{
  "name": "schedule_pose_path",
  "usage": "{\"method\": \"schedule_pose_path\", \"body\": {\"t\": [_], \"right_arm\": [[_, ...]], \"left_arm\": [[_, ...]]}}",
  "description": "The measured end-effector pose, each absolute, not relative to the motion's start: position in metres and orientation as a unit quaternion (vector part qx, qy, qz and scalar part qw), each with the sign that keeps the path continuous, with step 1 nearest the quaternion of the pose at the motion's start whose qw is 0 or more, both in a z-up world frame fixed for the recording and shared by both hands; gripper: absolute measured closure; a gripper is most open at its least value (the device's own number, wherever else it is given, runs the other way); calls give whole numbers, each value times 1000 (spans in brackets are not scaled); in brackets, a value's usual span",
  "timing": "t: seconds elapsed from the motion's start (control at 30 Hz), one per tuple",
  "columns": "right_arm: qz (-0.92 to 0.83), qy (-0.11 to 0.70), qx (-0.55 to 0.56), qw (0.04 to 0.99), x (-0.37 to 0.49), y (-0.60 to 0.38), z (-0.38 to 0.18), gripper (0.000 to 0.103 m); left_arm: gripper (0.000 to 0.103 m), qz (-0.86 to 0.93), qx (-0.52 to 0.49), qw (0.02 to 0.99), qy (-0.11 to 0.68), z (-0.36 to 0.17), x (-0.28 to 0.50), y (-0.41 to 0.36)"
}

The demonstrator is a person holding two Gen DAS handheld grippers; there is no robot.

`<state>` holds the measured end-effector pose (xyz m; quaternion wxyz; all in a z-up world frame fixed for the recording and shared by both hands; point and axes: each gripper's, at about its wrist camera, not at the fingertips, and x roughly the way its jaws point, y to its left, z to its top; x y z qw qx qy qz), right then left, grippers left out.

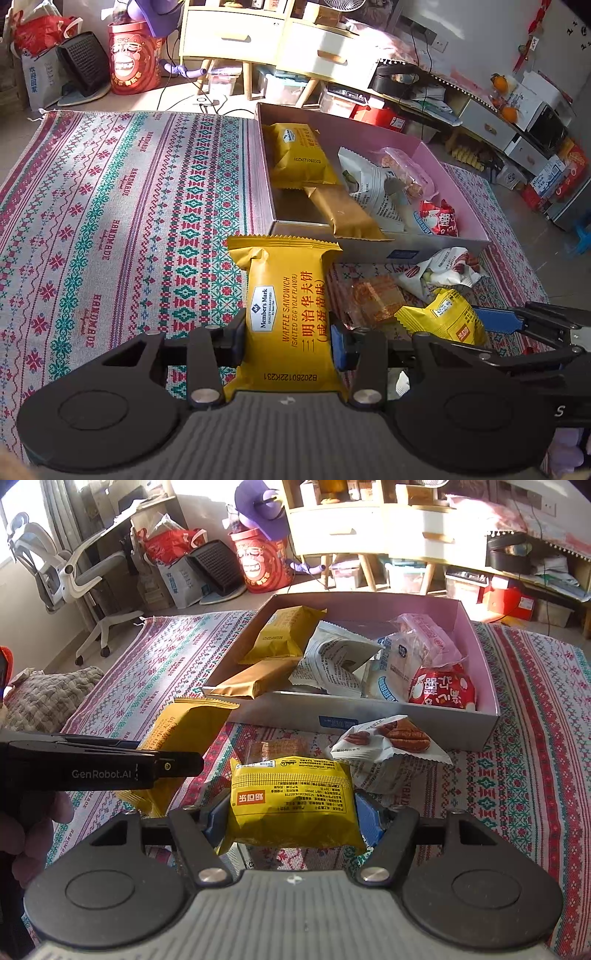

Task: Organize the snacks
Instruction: 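Grasp yellow waffle-sandwich pack with left tool while right tool grasps yellow chip bag, then carry both yellow packs into the pink box and open both tools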

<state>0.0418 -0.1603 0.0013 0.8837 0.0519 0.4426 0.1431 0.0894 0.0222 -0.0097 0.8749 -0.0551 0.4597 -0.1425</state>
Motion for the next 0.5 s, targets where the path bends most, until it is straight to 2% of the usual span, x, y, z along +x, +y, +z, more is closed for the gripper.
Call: {"method": "schedule_pose_path", "body": {"t": [0.5], "right_arm": [[148,419,83,892,40,-170,28,38]], "left_arm": [[55,-149,-77,874,457,14,81,32]]}}
